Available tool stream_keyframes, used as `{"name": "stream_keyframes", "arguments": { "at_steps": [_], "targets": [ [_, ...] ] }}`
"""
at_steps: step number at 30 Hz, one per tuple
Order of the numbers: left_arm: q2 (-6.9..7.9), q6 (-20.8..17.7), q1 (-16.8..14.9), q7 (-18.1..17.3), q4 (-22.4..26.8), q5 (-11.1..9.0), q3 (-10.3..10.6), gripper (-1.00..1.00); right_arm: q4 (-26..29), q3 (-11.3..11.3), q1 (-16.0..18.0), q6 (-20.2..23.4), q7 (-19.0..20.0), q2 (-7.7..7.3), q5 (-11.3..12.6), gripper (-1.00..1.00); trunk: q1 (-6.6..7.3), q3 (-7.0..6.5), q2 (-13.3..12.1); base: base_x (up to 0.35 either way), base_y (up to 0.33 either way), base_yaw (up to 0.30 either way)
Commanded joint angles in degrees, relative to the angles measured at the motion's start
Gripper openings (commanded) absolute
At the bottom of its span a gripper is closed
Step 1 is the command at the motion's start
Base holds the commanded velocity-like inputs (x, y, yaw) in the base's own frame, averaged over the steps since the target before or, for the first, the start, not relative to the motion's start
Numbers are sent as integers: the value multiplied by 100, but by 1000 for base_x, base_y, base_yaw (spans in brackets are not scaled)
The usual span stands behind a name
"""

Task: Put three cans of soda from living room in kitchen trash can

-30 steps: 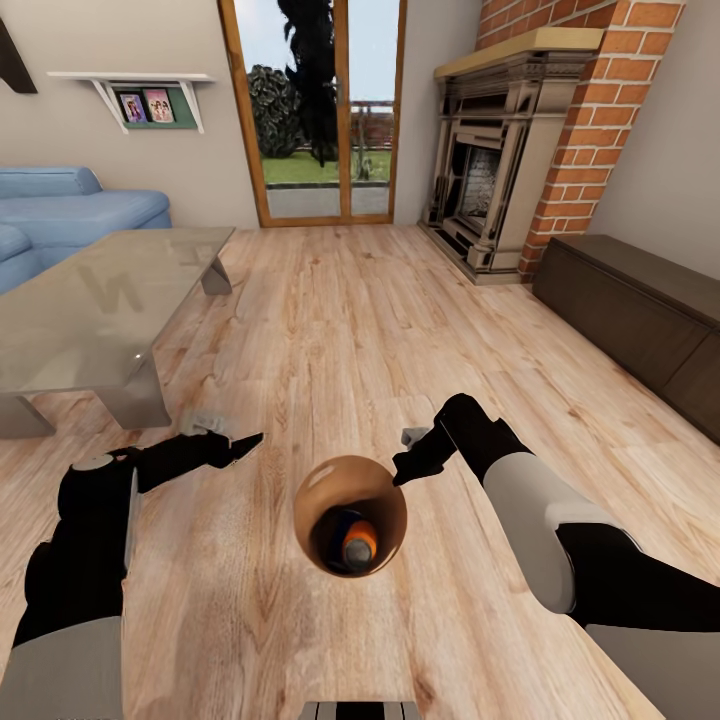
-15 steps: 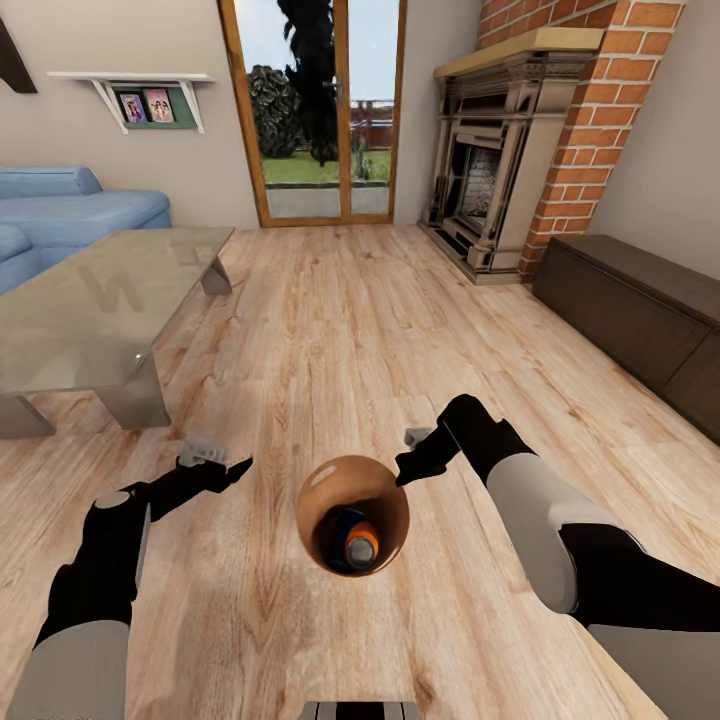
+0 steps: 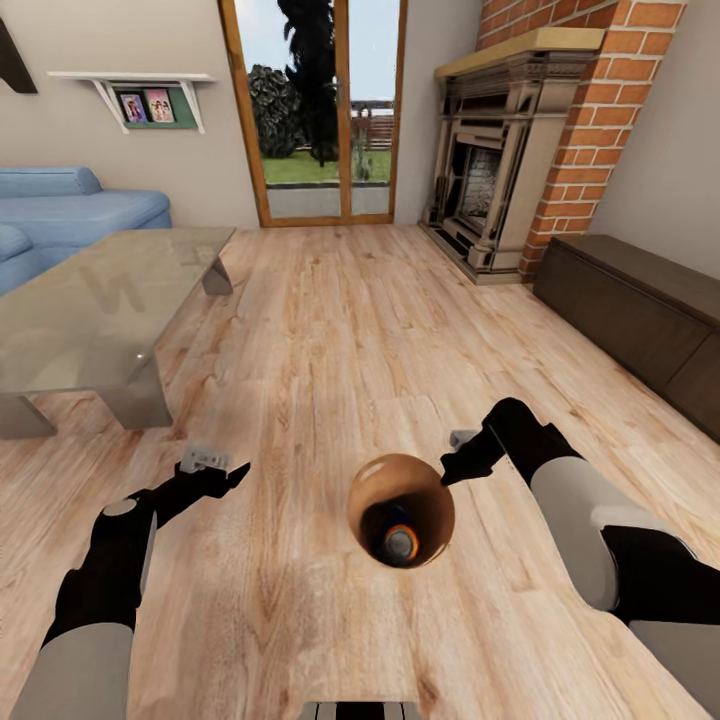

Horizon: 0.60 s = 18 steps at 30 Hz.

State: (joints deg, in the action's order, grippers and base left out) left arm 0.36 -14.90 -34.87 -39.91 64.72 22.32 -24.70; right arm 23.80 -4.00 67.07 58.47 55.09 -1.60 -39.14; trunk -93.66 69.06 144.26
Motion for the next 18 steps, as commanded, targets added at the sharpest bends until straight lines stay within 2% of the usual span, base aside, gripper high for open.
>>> {"name": "stream_keyframes", "arguments": {
  "at_steps": [1, 2, 3, 9, 13, 18],
  "targets": [
    [2, 6, 45, 5, -2, -1, 0, 100, -1, -62, -33, 73, 38, -63, 281, -100, 1, 0, 0, 0, 181, 0],
    [1, 11, 190, 10, 13, -10, 0, 100, 1, -225, -195, -282, 14, -156, 283, -100, 1, 0, 0, 39, 184, 0],
    [0, 12, 224, 9, 15, -12, 0, 100, 2, -290, -273, -393, -16, -175, 284, -100, 1, 0, 0, 72, 183, 0],
    [-4, 11, 309, 6, 8, -24, 1, 100, 1, -421, -573, -838, -107, -231, 290, -100, 1, 0, 0, 78, 238, 0],
    [-7, 7, 377, 5, 4, -32, -1, 100, 36, -612, -709, -979, -123, -245, 290, -100, 1, 0, 0, 16, 279, 0],
    [5, 10, 439, 5, 1, -40, -1, 100, 52, -649, -773, -1007, -237, -190, 290, -100, 1, 0, 0, 3, 285, 0]
  ]
}}
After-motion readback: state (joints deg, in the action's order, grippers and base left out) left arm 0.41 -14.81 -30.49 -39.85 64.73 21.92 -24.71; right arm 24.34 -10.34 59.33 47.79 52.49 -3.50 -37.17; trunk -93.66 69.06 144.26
